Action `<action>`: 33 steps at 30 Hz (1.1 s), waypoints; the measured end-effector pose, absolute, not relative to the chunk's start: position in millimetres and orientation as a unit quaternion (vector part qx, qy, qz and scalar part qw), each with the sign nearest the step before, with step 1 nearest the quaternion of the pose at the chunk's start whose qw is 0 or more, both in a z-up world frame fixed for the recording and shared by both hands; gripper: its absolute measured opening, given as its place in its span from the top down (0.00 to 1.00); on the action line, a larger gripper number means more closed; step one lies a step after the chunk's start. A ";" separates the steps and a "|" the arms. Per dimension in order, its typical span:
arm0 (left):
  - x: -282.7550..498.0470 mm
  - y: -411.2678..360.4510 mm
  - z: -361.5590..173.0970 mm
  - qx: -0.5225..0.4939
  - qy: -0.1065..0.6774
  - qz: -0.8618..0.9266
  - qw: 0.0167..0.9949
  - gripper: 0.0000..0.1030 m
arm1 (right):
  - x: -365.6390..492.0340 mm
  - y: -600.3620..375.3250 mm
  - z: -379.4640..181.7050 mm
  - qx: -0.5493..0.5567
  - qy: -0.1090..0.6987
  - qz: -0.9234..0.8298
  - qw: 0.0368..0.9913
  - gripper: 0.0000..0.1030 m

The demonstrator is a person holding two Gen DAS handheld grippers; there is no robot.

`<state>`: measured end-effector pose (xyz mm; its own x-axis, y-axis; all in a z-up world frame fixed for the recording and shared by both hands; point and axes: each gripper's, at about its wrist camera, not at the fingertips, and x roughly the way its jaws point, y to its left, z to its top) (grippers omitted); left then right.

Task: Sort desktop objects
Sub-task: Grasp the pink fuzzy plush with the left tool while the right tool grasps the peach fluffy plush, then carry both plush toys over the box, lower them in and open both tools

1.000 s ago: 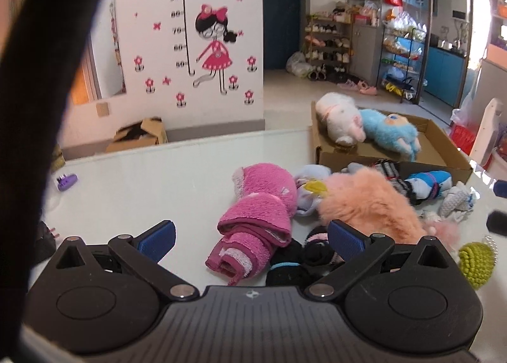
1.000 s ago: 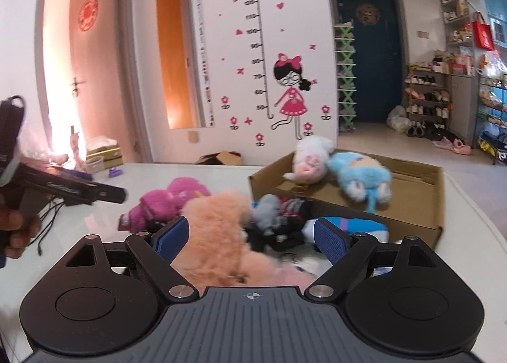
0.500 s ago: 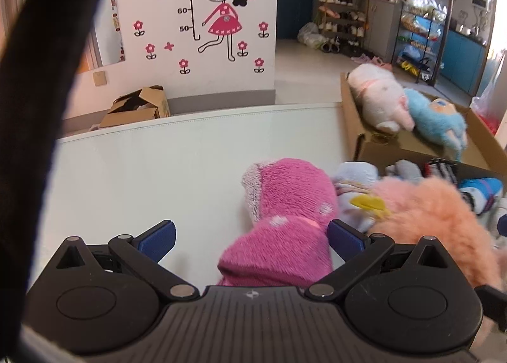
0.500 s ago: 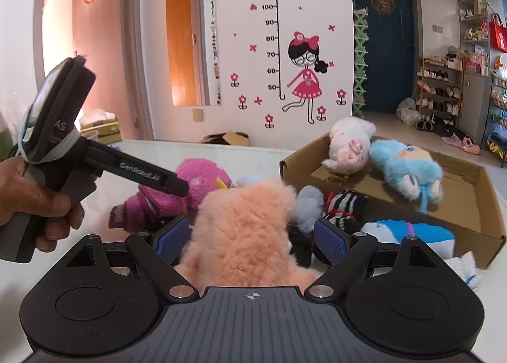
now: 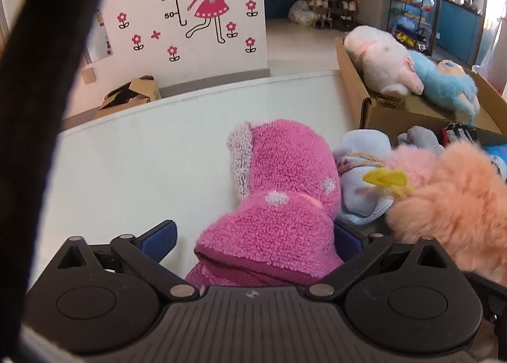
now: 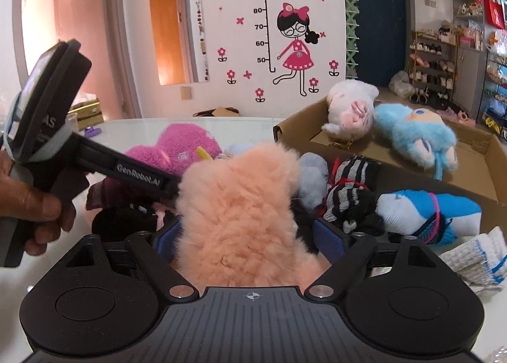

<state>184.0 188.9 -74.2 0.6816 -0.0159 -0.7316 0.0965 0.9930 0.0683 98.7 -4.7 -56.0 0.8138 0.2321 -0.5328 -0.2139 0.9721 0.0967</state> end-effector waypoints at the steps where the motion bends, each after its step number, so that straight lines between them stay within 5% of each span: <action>1: 182.9 190.4 -74.8 0.047 0.399 -0.034 0.915 0.14 | 100.0 -4.4 -56.6 0.019 0.284 0.119 0.951 0.25; 3: 180.7 192.1 -74.1 0.046 0.403 -0.038 0.913 0.38 | 100.5 -3.9 -58.1 0.020 0.286 0.119 0.951 0.26; 5: 175.9 193.1 -71.2 0.049 0.399 -0.032 0.915 0.42 | 100.2 -5.0 -57.6 0.026 0.286 0.122 0.950 0.31; 11: 158.1 197.6 -65.4 0.028 0.387 -0.042 0.921 0.45 | 88.1 -11.4 -48.9 0.029 0.266 0.133 0.954 0.43; 33: 116.6 172.8 -32.8 0.023 0.347 -0.041 0.937 0.45 | 67.9 -49.5 -31.5 0.085 0.233 0.152 0.957 0.49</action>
<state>116.6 172.8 -32.8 0.7560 -0.0612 -0.6517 0.0934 0.9955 0.0148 67.9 -49.5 -31.5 0.8452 0.3310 -0.4196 -0.2515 0.9391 0.2340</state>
